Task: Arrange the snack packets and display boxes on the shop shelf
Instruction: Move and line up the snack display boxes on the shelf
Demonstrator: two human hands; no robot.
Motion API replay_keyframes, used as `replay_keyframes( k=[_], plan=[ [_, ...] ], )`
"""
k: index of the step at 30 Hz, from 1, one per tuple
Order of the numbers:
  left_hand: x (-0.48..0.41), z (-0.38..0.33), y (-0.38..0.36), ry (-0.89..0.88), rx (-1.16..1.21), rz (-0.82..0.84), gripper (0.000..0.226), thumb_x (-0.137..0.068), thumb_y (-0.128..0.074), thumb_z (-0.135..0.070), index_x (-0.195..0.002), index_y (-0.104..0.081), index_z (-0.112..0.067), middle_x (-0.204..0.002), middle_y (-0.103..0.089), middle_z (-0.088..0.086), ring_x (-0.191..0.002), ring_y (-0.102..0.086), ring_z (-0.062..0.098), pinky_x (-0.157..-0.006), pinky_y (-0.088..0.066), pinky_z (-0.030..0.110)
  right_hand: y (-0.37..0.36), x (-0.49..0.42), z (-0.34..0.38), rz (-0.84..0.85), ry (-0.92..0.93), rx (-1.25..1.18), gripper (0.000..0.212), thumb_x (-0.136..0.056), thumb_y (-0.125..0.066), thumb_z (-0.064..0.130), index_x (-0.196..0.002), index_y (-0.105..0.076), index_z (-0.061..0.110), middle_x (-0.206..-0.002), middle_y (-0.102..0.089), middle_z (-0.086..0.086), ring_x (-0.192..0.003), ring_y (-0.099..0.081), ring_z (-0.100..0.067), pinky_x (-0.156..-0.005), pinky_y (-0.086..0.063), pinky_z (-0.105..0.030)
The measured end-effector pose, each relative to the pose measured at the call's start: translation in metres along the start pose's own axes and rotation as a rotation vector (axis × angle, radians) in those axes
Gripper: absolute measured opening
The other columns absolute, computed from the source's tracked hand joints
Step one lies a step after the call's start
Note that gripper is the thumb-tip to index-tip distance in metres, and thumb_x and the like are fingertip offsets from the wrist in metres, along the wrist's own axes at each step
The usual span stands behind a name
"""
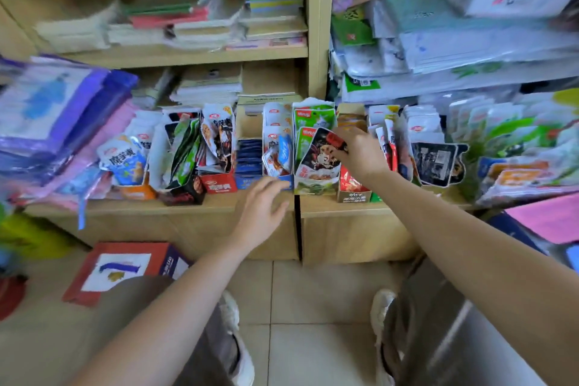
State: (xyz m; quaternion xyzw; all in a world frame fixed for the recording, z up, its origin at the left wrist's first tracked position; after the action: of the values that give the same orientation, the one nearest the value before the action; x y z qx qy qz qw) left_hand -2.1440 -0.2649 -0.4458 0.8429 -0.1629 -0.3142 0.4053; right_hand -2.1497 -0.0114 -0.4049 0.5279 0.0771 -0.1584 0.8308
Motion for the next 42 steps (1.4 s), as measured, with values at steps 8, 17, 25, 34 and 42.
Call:
replay_keyframes(
  k=[8,17,25,34,42],
  plan=[
    [-0.023,-0.006,-0.054,-0.025,-0.03,0.19,0.065,-0.093,-0.065,-0.007,-0.151,-0.041,-0.02,-0.148,-0.042,-0.004,-0.126,-0.05,0.018,-0.094,-0.051,0.032,-0.008,0.03,-0.01,0.063,0.038,0.044,0.059,-0.096,-0.064,0.02,-0.151,-0.041,0.024,-0.105,-0.055,-0.009,-0.078,-0.059,-0.029,-0.077,-0.055,-0.045],
    [-0.022,-0.006,-0.06,-0.034,0.091,0.052,0.036,-0.094,-0.062,-0.003,-0.129,-0.062,-0.01,-0.122,-0.056,0.001,-0.104,-0.061,0.016,-0.094,-0.053,0.035,-0.003,0.109,-0.024,-0.033,-0.179,-0.22,0.059,-0.091,-0.07,0.017,-0.145,-0.048,0.023,-0.121,-0.056,0.0,-0.088,-0.064,-0.014,-0.083,-0.051,-0.027],
    [-0.009,-0.008,-0.063,-0.032,0.075,0.039,0.053,-0.092,-0.065,-0.006,-0.142,-0.049,-0.014,-0.135,-0.051,0.003,-0.116,-0.057,0.019,-0.099,-0.053,0.04,-0.017,0.157,-0.059,-0.306,-0.606,-0.32,0.056,-0.088,-0.074,0.023,-0.139,-0.052,0.018,-0.128,-0.057,-0.004,-0.11,-0.059,-0.021,-0.096,-0.05,-0.039],
    [0.009,-0.033,-0.073,-0.094,0.054,-0.17,0.048,-0.08,-0.066,0.003,-0.126,-0.064,-0.009,-0.128,-0.055,0.006,-0.11,-0.059,0.019,-0.087,-0.053,0.034,-0.027,0.159,-0.072,-0.316,-0.561,-0.302,0.058,-0.087,-0.072,0.016,-0.141,-0.051,0.021,-0.132,-0.054,-0.004,-0.122,-0.053,-0.024,-0.107,-0.044,-0.042],
    [0.002,-0.053,-0.127,-0.107,0.037,0.251,0.096,-0.086,-0.071,-0.013,-0.16,-0.011,-0.028,-0.166,-0.006,-0.006,-0.133,-0.049,0.024,-0.095,-0.056,0.047,-0.029,0.151,-0.068,-0.269,-0.351,-0.163,0.102,-0.08,-0.081,0.024,-0.158,-0.016,0.032,-0.15,-0.032,-0.014,-0.139,-0.033,-0.032,-0.11,-0.032,-0.039]
  ],
)
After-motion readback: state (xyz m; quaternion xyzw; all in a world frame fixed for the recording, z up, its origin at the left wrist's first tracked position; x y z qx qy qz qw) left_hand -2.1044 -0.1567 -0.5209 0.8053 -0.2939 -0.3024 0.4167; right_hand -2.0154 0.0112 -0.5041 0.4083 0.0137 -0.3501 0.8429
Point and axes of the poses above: each hand's wrist, its own x-axis away from the middle knuckle, its own y-axis out of the back of the hand, z = x × y, the point moved 3 cm from there along -x, towards the middle knuckle
